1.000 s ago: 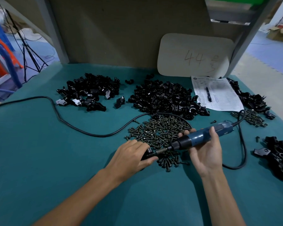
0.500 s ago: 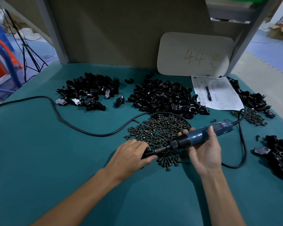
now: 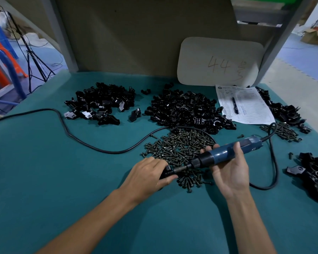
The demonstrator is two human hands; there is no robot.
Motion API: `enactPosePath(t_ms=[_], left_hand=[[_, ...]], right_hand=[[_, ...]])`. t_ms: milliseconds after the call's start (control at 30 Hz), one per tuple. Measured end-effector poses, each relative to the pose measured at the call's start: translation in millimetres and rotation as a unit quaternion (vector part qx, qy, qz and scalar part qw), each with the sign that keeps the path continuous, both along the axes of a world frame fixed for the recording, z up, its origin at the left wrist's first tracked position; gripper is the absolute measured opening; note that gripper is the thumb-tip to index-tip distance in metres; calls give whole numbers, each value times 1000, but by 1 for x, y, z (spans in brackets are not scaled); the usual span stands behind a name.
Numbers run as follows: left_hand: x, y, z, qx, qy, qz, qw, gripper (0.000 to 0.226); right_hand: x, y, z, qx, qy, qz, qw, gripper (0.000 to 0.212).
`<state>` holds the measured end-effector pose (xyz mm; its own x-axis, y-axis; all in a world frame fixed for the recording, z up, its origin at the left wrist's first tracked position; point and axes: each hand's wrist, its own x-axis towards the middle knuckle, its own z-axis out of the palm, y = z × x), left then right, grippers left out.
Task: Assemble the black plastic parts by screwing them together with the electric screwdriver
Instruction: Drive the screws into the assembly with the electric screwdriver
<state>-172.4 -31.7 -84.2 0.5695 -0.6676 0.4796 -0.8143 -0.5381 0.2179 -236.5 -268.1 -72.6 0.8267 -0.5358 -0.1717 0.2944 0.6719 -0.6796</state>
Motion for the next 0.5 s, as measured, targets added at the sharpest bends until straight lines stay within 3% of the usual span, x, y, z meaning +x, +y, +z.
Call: enactPosePath(t_ms=[500], left_hand=[[-1, -2, 0, 22, 12, 15, 1000, 37]], right_hand=[[-1, -1, -2, -11, 17, 11, 1000, 55]])
